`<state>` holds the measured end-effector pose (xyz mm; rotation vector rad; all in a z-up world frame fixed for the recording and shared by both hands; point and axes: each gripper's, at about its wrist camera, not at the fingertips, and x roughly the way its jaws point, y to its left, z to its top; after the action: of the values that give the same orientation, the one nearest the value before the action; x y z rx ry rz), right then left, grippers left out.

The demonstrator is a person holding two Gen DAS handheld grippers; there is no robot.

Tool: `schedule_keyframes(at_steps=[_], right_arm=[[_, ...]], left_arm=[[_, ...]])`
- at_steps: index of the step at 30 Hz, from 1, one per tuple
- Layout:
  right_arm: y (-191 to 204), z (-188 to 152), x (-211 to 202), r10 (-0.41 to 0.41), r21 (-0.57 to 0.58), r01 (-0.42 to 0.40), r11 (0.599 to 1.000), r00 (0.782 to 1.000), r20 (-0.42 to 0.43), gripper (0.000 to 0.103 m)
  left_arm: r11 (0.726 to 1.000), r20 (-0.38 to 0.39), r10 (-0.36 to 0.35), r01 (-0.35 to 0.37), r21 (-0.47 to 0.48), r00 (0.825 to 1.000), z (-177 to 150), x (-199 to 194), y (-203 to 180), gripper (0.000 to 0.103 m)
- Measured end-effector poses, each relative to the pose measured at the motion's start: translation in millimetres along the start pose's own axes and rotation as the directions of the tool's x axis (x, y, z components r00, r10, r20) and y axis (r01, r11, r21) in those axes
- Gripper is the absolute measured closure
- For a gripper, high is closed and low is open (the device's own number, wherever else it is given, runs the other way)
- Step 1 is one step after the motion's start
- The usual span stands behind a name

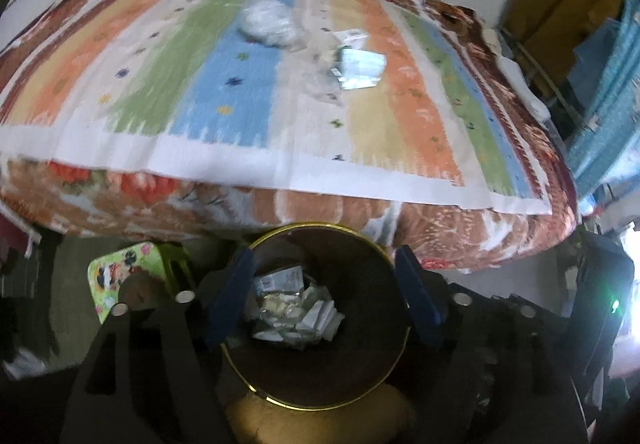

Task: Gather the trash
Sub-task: 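Move both open tools back over the clear container and blue mask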

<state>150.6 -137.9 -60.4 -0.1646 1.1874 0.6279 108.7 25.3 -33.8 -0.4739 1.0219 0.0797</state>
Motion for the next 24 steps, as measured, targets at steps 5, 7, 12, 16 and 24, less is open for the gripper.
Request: schedule_keyframes(at_steps=[5, 7, 12, 16, 24], right_arm=[[-4.3, 7.3, -12.4, 0.047, 0.022, -0.048, 0.999, 0.998, 0.035, 0.042], [-6.0, 9.2, -18.1, 0.098, 0.043, -0.1, 0.994, 0.994, 0.047, 0.038], [-2.3, 16.0, -29.7, 0.087, 0.008, -0.088, 0.996, 0.993, 0.086, 0.028], [-5.3, 24.4, -37.8, 0.062, 0.003, -0.063, 0.998, 0.991, 0.119, 0.018], [-11.2, 48.5, -45.7, 0.075, -0.002, -0.075, 0.997, 0.988, 0.136, 0.009]], left_arm=[[0.996, 0.077, 0.061, -0.066, 0.061, 0.995, 17.0, -11.4, 0.3, 0.023], [0.996, 0.075, 0.066, -0.07, 0.053, 0.995, 21.9, -10.5, 4.1, 0.022], [0.996, 0.07, 0.08, -0.083, 0.038, 0.994, 31.6, -5.3, 7.9, 0.006], [0.987, 0.071, 0.133, -0.139, 0.081, 0.989, 45.3, 2.8, 5.4, 0.006], [0.979, 0.05, 0.194, -0.197, 0.059, 0.98, 74.6, 21.0, 15.3, 0.006]])
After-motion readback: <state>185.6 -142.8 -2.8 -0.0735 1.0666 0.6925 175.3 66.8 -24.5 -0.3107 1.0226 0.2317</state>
